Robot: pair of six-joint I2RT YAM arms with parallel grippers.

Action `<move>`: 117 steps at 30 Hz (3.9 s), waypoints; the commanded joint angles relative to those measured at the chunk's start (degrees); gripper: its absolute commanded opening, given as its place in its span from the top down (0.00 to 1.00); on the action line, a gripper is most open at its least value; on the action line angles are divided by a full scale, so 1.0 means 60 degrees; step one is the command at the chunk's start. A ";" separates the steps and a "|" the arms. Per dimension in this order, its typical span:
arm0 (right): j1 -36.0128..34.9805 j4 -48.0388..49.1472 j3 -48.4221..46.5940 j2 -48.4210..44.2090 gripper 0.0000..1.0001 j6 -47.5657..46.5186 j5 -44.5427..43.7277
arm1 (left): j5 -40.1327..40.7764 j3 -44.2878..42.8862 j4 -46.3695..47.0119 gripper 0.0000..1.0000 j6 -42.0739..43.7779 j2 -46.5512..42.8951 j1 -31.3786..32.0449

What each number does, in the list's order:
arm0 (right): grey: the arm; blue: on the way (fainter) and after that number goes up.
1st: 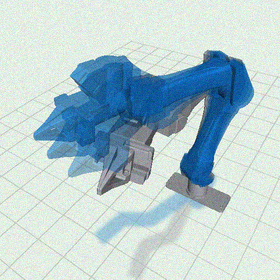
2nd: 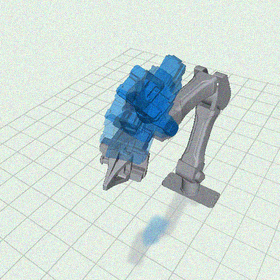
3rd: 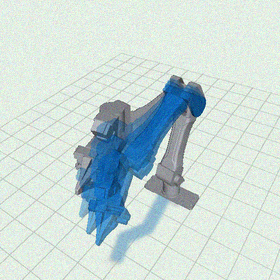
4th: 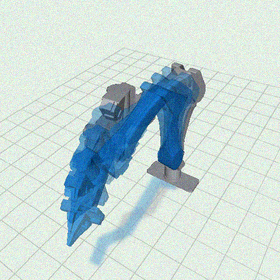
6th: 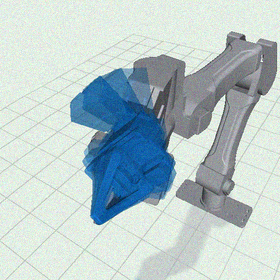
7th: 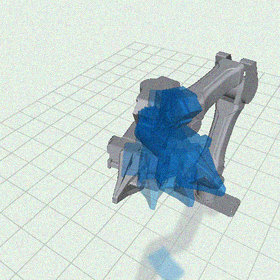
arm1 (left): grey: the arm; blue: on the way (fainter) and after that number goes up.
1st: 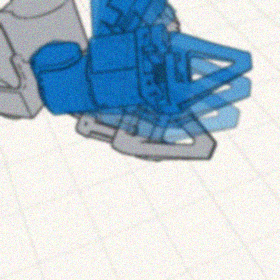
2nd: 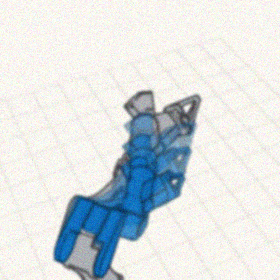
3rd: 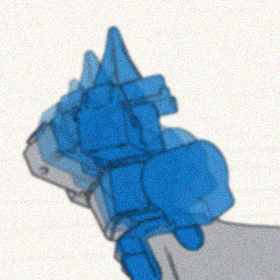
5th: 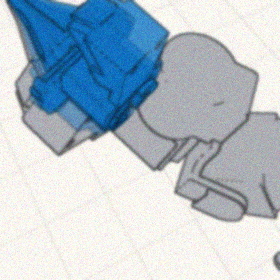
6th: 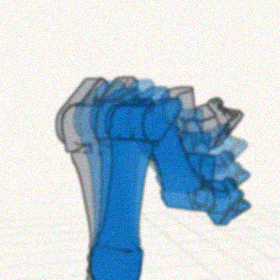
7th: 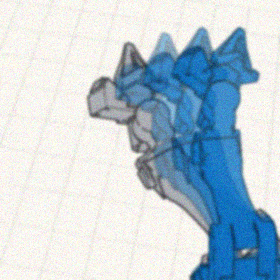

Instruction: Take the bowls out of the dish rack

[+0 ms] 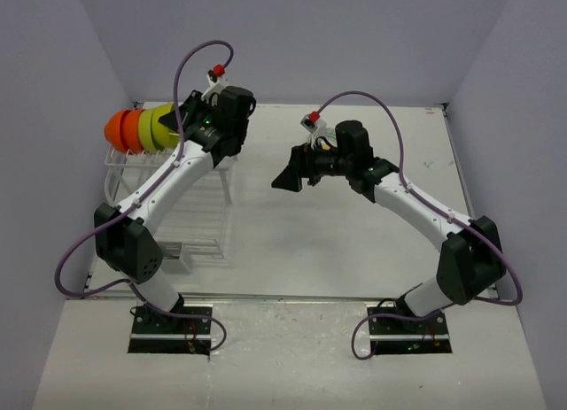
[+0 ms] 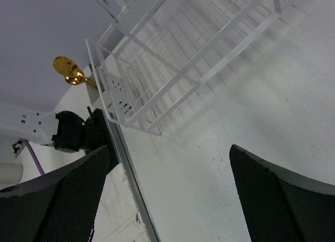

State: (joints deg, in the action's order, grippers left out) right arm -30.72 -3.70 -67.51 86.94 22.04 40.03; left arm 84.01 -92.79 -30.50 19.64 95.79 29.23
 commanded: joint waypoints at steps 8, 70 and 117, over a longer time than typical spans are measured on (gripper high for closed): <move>0.0008 0.0061 -0.0526 -0.0002 0.01 -0.0012 -0.0197 | -0.0217 -0.0325 0.0982 1.00 0.0331 -0.0393 0.0430; -0.1340 -0.5476 -0.6972 0.1712 1.00 -0.1638 -0.7404 | -1.1043 -0.1072 -0.0908 1.00 -0.6598 -0.2210 0.0811; 0.6292 -0.4978 -0.4263 0.4644 0.31 -0.0070 -0.6906 | -0.6853 0.0422 -0.2430 0.00 -0.5778 -0.4217 -0.0610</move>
State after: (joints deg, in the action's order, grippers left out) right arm 6.66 -34.33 -94.74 120.88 20.91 -0.82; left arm 42.00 -89.93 -44.80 -16.67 69.65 25.91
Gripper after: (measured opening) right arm 0.661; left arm 0.997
